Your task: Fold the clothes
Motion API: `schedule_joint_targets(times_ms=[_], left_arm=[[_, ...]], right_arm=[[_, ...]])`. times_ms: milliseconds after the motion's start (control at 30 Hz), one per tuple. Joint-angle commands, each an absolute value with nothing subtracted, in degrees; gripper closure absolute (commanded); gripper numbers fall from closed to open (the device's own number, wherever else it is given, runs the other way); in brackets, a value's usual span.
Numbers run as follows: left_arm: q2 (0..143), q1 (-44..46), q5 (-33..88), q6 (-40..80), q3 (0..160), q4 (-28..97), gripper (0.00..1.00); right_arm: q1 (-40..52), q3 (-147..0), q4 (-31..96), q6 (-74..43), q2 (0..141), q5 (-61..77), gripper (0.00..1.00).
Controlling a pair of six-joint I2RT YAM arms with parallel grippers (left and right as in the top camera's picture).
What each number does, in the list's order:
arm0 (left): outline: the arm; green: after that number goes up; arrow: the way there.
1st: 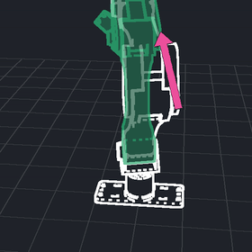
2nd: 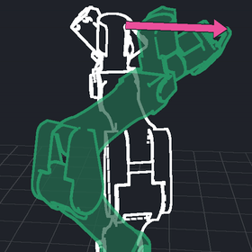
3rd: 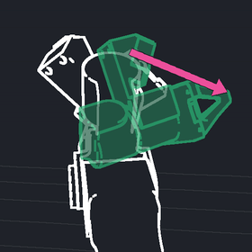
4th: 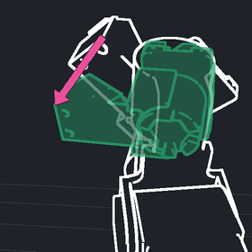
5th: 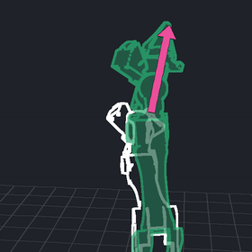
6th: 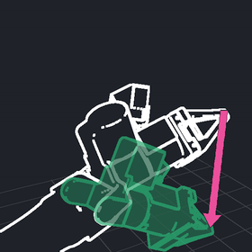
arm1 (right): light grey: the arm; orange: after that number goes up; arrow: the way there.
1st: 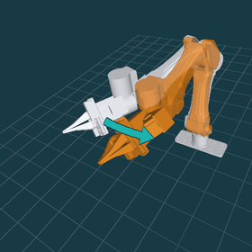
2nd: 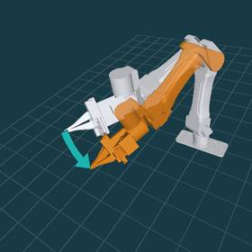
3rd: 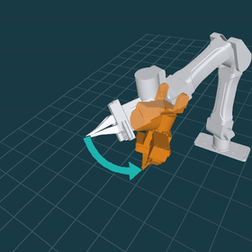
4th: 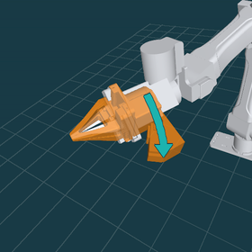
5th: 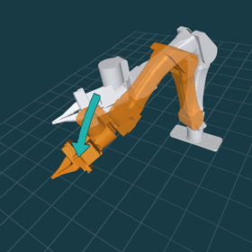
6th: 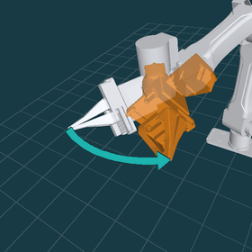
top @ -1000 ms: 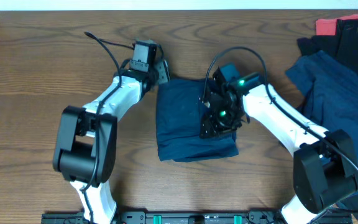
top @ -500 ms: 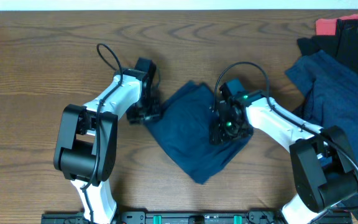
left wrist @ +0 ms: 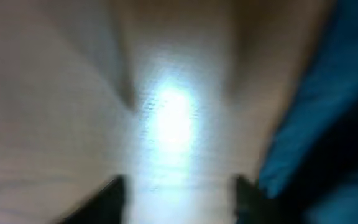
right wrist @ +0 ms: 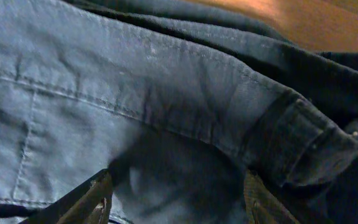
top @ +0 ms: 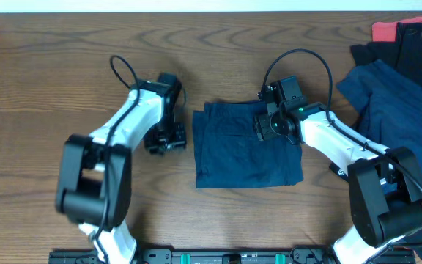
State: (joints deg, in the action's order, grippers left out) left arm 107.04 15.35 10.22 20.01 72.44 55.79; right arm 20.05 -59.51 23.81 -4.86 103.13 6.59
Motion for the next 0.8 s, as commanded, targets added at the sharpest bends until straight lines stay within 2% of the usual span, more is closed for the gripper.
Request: schedule_joint_targets(times_ms=[0, 33, 67, 500, 767], left_arm=[[101.9, 14.8, 12.7, 20.8, 72.3, 51.3, 0.10], [101.3, 14.8, 15.0, 20.6, 72.3, 49.2, 0.02], [101.2, 14.8, 17.0, 20.5, 72.3, 47.5, 0.01], [107.4, 15.7, 31.5, 18.6, 72.3, 41.3, 0.02], [114.5, 16.8, 35.3, 18.7, 72.3, 39.7, 0.02]], right_arm=[[20.3, -59.2, 24.2, -2.7, 104.0, 5.4, 0.34], [20.3, -59.2, 24.3, -2.7, 104.0, 5.3, 0.34], [20.3, -59.2, 24.3, -2.7, 104.0, 5.4, 0.33], [20.3, -59.2, 24.9, -2.7, 104.0, 5.4, 0.33], [20.3, -59.2, 25.5, -2.7, 104.0, 5.3, 0.33]])
